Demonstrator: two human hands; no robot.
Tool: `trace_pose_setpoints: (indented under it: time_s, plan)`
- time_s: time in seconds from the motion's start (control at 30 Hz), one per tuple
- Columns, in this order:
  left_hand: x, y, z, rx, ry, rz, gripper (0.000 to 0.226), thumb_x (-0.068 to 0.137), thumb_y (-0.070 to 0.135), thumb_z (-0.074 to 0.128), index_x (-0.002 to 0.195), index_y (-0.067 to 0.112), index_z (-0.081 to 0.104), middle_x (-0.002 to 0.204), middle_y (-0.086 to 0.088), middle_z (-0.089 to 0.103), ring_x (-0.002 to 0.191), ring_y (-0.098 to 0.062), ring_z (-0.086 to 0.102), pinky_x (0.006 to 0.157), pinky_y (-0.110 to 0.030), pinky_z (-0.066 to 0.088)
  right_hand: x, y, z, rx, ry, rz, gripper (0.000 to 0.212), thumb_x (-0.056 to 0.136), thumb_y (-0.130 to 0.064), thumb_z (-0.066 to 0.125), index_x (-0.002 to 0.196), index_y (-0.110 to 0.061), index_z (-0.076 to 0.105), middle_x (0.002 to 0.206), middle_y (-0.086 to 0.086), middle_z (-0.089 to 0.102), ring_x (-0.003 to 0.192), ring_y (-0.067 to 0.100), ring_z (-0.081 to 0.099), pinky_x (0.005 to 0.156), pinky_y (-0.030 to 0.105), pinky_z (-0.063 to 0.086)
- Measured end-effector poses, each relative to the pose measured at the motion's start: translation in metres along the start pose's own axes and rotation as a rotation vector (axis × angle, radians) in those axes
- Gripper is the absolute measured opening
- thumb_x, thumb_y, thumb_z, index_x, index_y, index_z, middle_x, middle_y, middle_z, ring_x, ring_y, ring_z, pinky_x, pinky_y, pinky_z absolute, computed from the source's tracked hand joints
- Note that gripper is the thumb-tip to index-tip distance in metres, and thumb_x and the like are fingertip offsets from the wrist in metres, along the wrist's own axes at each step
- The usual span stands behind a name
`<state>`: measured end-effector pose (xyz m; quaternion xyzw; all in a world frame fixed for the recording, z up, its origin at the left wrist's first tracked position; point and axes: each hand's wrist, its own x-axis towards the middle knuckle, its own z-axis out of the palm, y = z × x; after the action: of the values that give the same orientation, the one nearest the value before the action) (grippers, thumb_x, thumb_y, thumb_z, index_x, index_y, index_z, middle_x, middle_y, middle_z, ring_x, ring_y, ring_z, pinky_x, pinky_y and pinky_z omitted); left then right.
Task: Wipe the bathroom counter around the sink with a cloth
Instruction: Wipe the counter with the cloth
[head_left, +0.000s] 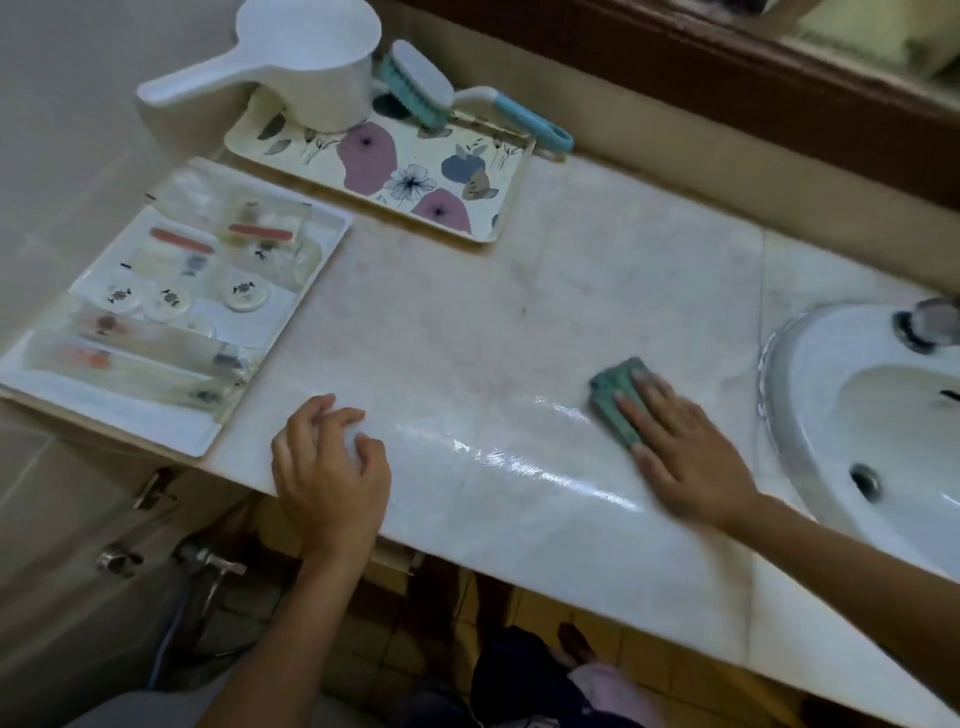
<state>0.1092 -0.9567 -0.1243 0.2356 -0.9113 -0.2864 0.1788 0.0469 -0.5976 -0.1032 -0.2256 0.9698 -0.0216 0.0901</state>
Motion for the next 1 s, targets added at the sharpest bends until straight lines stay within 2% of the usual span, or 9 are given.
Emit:
trace_pose_setpoints:
  time_s: [0.1, 0.17, 0.27, 0.4, 0.47, 0.57, 0.73, 0.8, 1.0]
  plan:
    - [0.000, 0.004, -0.003, 0.011, -0.033, -0.016, 0.022, 0.081, 0.013, 0.059, 0.101, 0.016, 0.065, 0.126, -0.003, 0.054, 0.110, -0.027, 0.045, 0.087, -0.032, 0.033, 0.046, 0.018, -0.005, 0.145, 0.132, 0.601, 0.068, 0.093, -0.049, 0.013, 0.154, -0.020, 0.013, 0.161, 0.011, 0.012, 0.148, 0.027, 0.009, 0.114, 0.050, 0.021]
    - [0.000, 0.011, -0.005, 0.032, -0.065, -0.055, 0.019, 0.081, 0.014, 0.058, 0.099, 0.019, 0.062, 0.127, -0.002, 0.051, 0.114, -0.027, 0.041, 0.092, -0.036, 0.035, 0.064, -0.010, -0.005, 0.177, 0.153, 0.764, 0.066, 0.096, -0.046, 0.019, 0.153, -0.015, 0.011, 0.160, 0.017, 0.011, 0.147, 0.032, 0.007, 0.116, 0.049, 0.016]
    - [0.004, 0.032, -0.008, -0.031, -0.121, -0.145, 0.016, 0.083, 0.014, 0.056, 0.093, 0.026, 0.058, 0.132, 0.000, 0.047, 0.122, -0.030, 0.035, 0.102, -0.041, 0.032, 0.041, -0.066, 0.008, 0.165, 0.154, 0.593, 0.066, 0.098, -0.047, 0.025, 0.154, -0.021, 0.004, 0.162, 0.009, -0.001, 0.149, 0.024, -0.004, 0.117, 0.039, 0.004]
    - [-0.003, 0.081, 0.011, -0.188, -0.238, 0.082, 0.019, 0.084, 0.009, 0.060, 0.099, 0.019, 0.066, 0.132, 0.000, 0.047, 0.122, -0.022, 0.040, 0.089, -0.029, 0.037, -0.057, -0.072, 0.021, 0.163, 0.100, 0.342, 0.061, 0.099, -0.047, 0.023, 0.153, -0.032, -0.002, 0.161, -0.007, -0.012, 0.146, 0.009, -0.015, 0.118, 0.031, 0.000]
    - [-0.011, 0.105, 0.026, -0.259, -0.318, 0.178, 0.019, 0.084, 0.007, 0.061, 0.099, 0.018, 0.067, 0.131, 0.000, 0.048, 0.121, -0.019, 0.042, 0.085, -0.025, 0.036, -0.112, -0.047, 0.028, 0.141, 0.107, 0.438, 0.060, 0.099, -0.048, 0.019, 0.153, -0.032, -0.002, 0.161, -0.007, -0.011, 0.147, 0.008, -0.012, 0.119, 0.034, 0.007]
    - [-0.023, 0.125, 0.052, -0.264, -0.437, 0.289, 0.023, 0.082, 0.005, 0.063, 0.101, 0.016, 0.067, 0.132, -0.001, 0.049, 0.122, -0.019, 0.043, 0.089, -0.024, 0.036, -0.173, -0.019, 0.037, 0.185, 0.144, 0.779, 0.061, 0.098, -0.050, 0.013, 0.154, -0.028, 0.002, 0.162, -0.003, -0.006, 0.148, 0.012, -0.007, 0.119, 0.043, 0.017]
    - [-0.045, 0.132, 0.079, -0.101, -0.531, 0.467, 0.031, 0.078, 0.010, 0.063, 0.107, 0.018, 0.066, 0.134, -0.002, 0.051, 0.126, -0.026, 0.042, 0.100, -0.040, 0.037, -0.149, -0.043, 0.039, 0.253, 0.245, 1.166, 0.062, 0.099, -0.040, 0.017, 0.154, -0.014, 0.004, 0.162, 0.011, 0.001, 0.148, 0.026, -0.001, 0.118, 0.046, 0.014]
    - [-0.046, 0.132, 0.082, -0.061, -0.528, 0.465, 0.030, 0.079, 0.013, 0.062, 0.108, 0.021, 0.065, 0.135, 0.001, 0.050, 0.128, -0.023, 0.038, 0.101, -0.042, 0.035, -0.110, -0.052, 0.034, 0.261, 0.241, 1.134, 0.062, 0.099, -0.040, 0.015, 0.154, -0.013, 0.002, 0.161, 0.012, -0.002, 0.148, 0.028, -0.003, 0.117, 0.044, 0.013]
    - [-0.043, 0.132, 0.083, -0.054, -0.517, 0.470, 0.030, 0.079, 0.014, 0.063, 0.107, 0.023, 0.063, 0.134, 0.002, 0.049, 0.128, -0.024, 0.036, 0.100, -0.042, 0.034, -0.003, -0.014, 0.016, 0.236, 0.177, 0.579, 0.062, 0.096, -0.041, 0.020, 0.154, -0.021, 0.012, 0.162, 0.003, 0.004, 0.149, 0.021, 0.001, 0.117, 0.039, 0.014]
